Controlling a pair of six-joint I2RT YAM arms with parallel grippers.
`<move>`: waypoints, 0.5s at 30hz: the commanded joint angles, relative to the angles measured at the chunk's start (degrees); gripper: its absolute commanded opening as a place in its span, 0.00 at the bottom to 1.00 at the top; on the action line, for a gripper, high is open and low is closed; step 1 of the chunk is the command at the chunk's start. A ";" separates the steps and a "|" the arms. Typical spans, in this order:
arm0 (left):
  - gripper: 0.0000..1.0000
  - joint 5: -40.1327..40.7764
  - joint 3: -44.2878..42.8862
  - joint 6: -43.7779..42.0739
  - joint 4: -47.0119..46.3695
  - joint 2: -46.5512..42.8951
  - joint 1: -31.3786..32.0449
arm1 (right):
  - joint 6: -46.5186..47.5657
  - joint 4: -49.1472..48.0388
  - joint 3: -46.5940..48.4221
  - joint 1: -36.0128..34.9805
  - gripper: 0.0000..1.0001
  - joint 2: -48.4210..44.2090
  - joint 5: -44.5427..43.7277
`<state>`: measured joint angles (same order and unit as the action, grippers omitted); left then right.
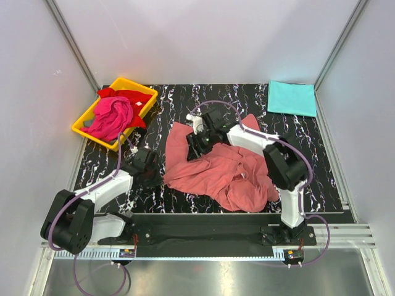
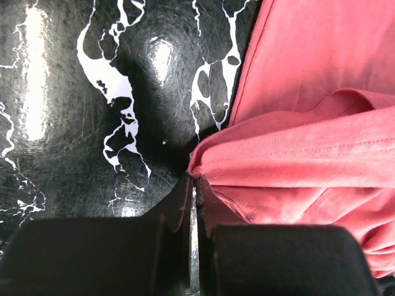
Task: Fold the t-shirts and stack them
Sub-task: Flatten the tshirt out
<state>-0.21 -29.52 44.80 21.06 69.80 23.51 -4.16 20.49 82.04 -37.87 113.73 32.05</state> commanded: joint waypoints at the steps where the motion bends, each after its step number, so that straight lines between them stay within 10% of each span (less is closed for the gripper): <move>1: 0.00 -1.02 0.34 -1.20 -2.25 -1.24 -0.22 | 7.75 4.46 5.22 -0.45 0.58 4.38 7.58; 5: 0.00 -1.81 -0.19 -1.64 -2.69 -1.60 -0.22 | 9.35 7.10 7.96 -2.03 0.57 7.46 5.31; 8: 0.05 -2.43 -3.25 -2.34 -1.12 -2.21 -0.22 | 7.43 6.07 6.13 -2.12 0.17 5.99 -1.52; 11: 0.48 0.11 -10.43 -4.00 3.52 -3.97 -0.22 | 4.52 3.16 -1.86 -2.12 0.00 -3.90 -14.27; 15: 0.72 9.06 -21.35 -7.79 5.57 -2.67 -0.65 | -2.24 4.38 -10.30 -2.12 0.00 -18.52 -21.23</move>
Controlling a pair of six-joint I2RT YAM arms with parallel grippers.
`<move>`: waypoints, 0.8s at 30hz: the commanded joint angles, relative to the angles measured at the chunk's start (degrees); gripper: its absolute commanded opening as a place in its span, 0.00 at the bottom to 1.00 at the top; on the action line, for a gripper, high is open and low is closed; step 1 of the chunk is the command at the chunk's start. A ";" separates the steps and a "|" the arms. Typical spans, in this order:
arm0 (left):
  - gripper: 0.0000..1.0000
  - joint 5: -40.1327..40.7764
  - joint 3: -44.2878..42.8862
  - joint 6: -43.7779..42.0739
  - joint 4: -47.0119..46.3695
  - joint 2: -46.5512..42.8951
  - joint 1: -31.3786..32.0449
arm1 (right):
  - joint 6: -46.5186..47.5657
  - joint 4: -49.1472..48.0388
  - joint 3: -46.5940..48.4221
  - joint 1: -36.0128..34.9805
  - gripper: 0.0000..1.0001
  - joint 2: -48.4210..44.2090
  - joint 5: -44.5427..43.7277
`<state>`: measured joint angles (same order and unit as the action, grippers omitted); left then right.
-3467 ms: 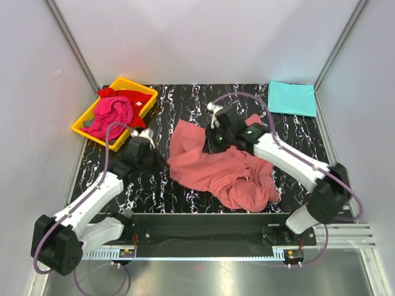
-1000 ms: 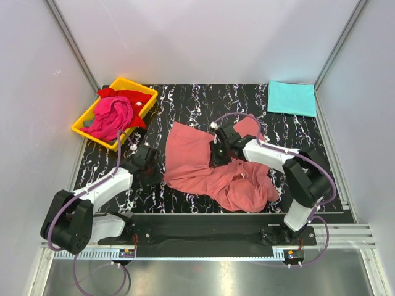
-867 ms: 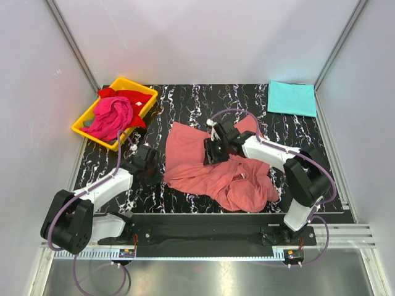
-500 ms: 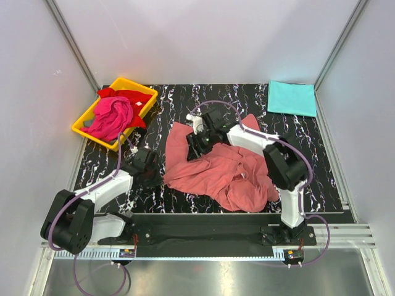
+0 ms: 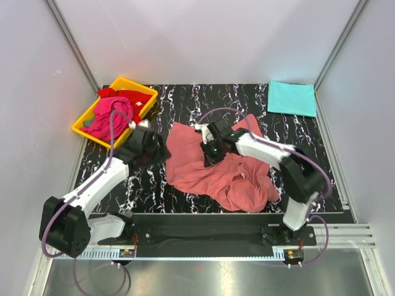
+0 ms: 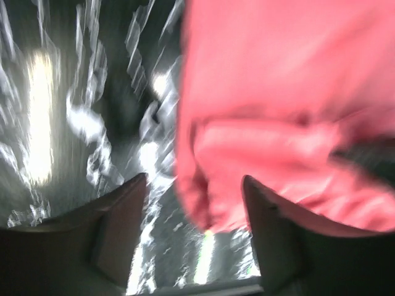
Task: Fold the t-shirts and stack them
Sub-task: Flatten the tshirt out
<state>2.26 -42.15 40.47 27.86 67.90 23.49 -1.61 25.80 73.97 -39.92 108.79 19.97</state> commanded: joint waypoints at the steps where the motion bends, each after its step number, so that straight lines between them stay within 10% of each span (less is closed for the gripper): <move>1: 0.73 7.05 -13.00 -5.12 -1.75 0.55 -1.24 | -7.77 1.07 -3.13 -0.07 0.00 -15.78 -11.59; 16: 0.65 5.56 -41.77 -10.85 0.09 38.70 -6.17 | -18.61 11.81 -14.12 -0.07 0.00 -44.63 -26.55; 24: 0.64 4.33 -39.41 -7.60 -2.80 44.42 -6.17 | -19.13 11.82 -15.53 -0.07 0.00 -46.30 -25.86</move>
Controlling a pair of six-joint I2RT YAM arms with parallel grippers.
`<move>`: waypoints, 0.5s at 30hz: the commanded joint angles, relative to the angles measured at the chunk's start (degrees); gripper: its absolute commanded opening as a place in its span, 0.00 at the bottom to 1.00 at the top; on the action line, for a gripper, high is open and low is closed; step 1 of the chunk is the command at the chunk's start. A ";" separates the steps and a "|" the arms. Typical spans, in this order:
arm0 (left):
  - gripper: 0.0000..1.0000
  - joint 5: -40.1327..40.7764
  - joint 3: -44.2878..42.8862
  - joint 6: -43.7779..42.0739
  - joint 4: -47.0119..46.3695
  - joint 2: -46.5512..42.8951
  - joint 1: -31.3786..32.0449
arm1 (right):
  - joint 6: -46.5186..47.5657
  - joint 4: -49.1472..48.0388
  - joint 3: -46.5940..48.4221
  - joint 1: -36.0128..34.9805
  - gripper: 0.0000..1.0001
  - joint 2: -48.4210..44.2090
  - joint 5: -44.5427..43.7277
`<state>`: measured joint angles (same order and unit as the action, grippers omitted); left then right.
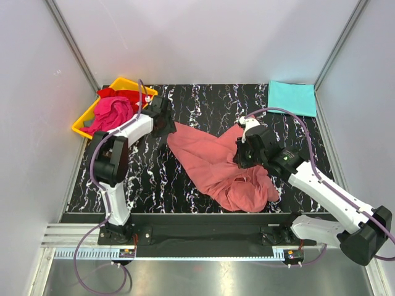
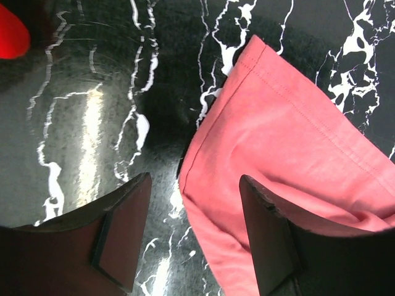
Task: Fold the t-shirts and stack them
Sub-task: Flatten the tshirt out
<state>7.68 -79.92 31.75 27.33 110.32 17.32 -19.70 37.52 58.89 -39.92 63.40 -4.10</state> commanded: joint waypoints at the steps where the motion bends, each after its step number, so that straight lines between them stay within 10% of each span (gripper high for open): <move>1: 0.63 -1.61 -1.29 1.04 -3.33 2.52 0.08 | -1.13 -0.07 -0.53 -0.07 0.00 -1.08 -1.62; 15: 0.59 0.23 5.38 0.51 -5.96 1.73 0.87 | -1.30 -0.69 -0.71 -0.07 0.00 -1.61 -0.91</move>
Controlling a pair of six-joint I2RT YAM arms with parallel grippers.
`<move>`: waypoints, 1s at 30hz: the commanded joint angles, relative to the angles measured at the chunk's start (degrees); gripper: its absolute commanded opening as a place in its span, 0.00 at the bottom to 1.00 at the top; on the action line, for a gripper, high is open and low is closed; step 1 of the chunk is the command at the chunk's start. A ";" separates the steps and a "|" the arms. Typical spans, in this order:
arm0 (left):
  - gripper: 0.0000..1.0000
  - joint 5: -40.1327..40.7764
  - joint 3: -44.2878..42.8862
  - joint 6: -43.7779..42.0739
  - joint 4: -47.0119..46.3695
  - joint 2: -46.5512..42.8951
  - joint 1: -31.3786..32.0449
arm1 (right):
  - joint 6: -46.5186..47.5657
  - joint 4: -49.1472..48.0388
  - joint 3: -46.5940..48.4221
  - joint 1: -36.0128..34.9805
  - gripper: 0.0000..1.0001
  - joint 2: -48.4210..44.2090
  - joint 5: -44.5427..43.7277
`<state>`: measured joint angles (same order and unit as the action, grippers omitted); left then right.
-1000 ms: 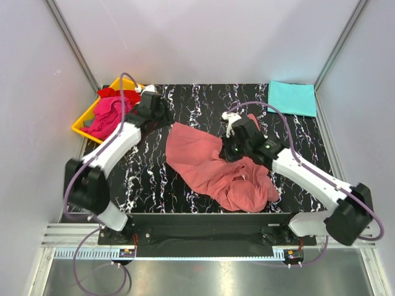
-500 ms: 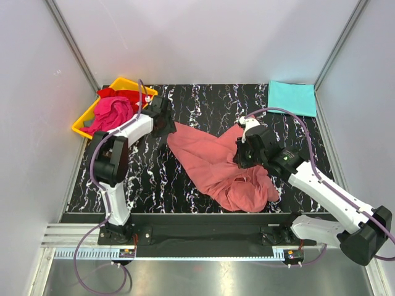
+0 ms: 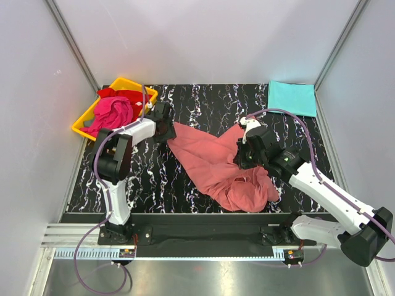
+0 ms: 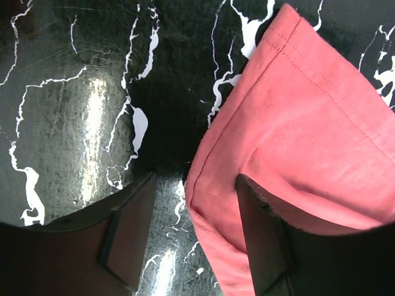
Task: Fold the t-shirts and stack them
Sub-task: Flatten the tshirt out
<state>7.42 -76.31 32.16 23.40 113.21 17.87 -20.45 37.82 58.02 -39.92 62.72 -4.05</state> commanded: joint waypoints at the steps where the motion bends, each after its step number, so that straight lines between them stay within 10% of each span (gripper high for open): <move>1: 0.52 0.05 1.87 0.27 -2.30 -0.97 0.41 | -0.65 -1.08 0.25 -0.07 0.00 -0.93 -1.04; 7: 0.00 -2.76 -1.02 0.18 -0.56 -0.79 0.41 | -1.26 0.58 3.67 -0.07 0.00 -1.11 -7.27; 15: 0.00 9.18 -21.36 0.27 20.16 -23.27 1.99 | 7.23 6.31 33.01 -0.07 0.00 0.22 -26.24; 20: 0.00 14.37 -38.53 1.05 30.64 -34.71 9.80 | 10.78 5.60 47.60 -0.07 0.00 -4.00 -23.74; 30: 0.00 3.48 -22.74 15.12 23.09 -59.15 14.92 | 6.91 -7.42 33.21 -0.07 0.00 -27.90 -0.78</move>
<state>14.31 -103.63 42.72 43.83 50.78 32.40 -12.43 34.57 94.41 -39.92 35.51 -10.96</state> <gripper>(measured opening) 0.012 0.017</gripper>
